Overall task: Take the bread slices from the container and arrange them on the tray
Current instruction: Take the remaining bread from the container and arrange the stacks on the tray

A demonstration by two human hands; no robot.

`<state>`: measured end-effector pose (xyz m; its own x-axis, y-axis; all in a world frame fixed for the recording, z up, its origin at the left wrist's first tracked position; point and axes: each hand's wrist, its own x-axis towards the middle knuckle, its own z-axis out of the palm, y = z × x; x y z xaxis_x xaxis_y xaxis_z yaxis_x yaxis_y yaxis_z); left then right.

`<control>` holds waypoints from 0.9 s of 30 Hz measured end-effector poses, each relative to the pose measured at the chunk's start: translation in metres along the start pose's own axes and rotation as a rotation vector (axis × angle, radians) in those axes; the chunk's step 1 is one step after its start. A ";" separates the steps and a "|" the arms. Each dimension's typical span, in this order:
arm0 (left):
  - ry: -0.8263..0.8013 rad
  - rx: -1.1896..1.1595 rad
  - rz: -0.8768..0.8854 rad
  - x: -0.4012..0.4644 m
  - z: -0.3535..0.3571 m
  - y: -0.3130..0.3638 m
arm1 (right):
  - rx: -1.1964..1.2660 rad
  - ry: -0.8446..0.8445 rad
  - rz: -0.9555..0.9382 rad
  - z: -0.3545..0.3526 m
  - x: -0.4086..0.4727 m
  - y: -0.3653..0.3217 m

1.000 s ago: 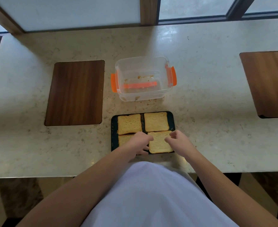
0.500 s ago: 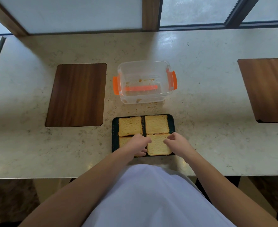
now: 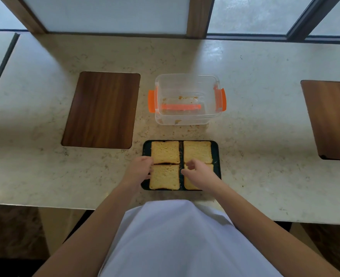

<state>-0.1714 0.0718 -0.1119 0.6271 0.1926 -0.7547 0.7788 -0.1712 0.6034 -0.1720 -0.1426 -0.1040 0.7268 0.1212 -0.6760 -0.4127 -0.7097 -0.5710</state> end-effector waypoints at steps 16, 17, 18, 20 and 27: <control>-0.034 0.022 -0.045 0.010 -0.015 0.007 | 0.174 -0.105 0.132 0.010 0.013 -0.030; -0.039 0.024 -0.046 0.011 -0.014 0.008 | 0.176 -0.107 0.138 0.011 0.014 -0.031; -0.044 0.025 -0.045 0.011 -0.014 0.008 | 0.181 -0.107 0.143 0.011 0.014 -0.031; -0.053 0.030 -0.039 0.013 -0.014 0.008 | 0.190 -0.107 0.152 0.011 0.016 -0.032; -0.075 0.014 -0.038 0.017 -0.014 0.008 | 0.203 -0.104 0.163 0.014 0.021 -0.031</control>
<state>-0.1543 0.0873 -0.1159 0.5936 0.1267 -0.7947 0.8017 -0.1790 0.5702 -0.1511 -0.1080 -0.1071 0.5859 0.0944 -0.8049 -0.6290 -0.5732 -0.5251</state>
